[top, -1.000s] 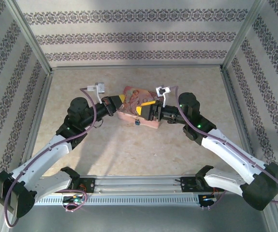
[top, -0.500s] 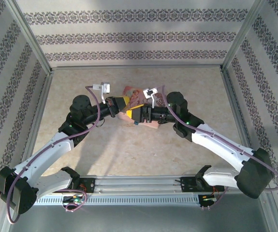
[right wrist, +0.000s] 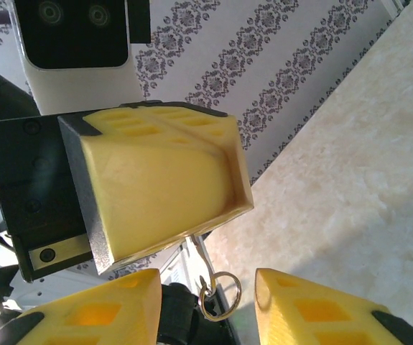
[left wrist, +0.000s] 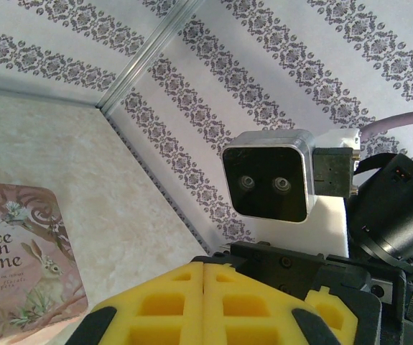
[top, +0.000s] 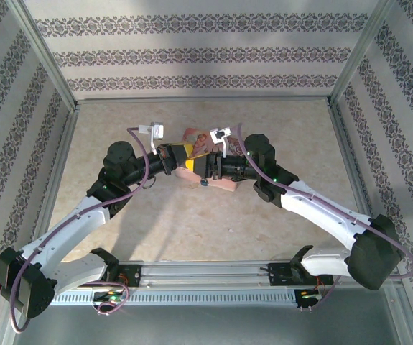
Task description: Unlock a padlock with a key
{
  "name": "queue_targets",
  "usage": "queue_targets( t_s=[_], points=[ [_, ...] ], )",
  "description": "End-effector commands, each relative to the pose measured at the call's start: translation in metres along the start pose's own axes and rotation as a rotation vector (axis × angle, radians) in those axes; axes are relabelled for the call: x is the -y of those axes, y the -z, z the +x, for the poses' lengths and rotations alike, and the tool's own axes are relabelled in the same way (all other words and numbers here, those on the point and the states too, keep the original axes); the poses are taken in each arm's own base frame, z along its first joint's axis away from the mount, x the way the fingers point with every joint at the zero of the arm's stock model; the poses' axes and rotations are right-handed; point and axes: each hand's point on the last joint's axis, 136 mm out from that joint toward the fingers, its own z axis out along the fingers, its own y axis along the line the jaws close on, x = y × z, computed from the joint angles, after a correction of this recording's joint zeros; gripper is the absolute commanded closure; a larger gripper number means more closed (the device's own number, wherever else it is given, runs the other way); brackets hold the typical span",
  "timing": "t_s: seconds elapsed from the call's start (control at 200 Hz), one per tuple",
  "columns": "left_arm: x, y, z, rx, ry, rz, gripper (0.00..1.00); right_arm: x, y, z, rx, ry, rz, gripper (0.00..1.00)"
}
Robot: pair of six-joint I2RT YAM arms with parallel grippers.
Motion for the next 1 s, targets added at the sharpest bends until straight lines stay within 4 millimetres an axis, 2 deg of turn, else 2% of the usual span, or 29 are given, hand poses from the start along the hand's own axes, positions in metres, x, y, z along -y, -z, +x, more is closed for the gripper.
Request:
queue_targets(
  t_s=[0.0, 0.455, 0.725, 0.835, 0.995],
  points=[
    [0.021, 0.001, -0.008, 0.022, -0.029, 0.064, 1.00, -0.018, -0.003, -0.012, 0.025, 0.036, -0.049, 0.65],
    [0.020, 0.002, -0.008, 0.025, -0.030, 0.062, 1.00, -0.013, -0.003, -0.010, 0.031, 0.027, -0.031, 0.82],
    [0.018, 0.005, -0.007, 0.029, -0.039, 0.046, 1.00, -0.011, -0.002, -0.008, 0.028, 0.025, -0.022, 0.96],
    [0.018, 0.009, -0.008, 0.039, -0.052, 0.026, 0.88, -0.007, -0.001, -0.005, 0.020, 0.027, -0.008, 0.99],
    [0.014, 0.021, -0.011, 0.060, -0.085, -0.038, 0.63, 0.008, 0.004, 0.005, 0.019, 0.023, 0.054, 1.00]
  ],
)
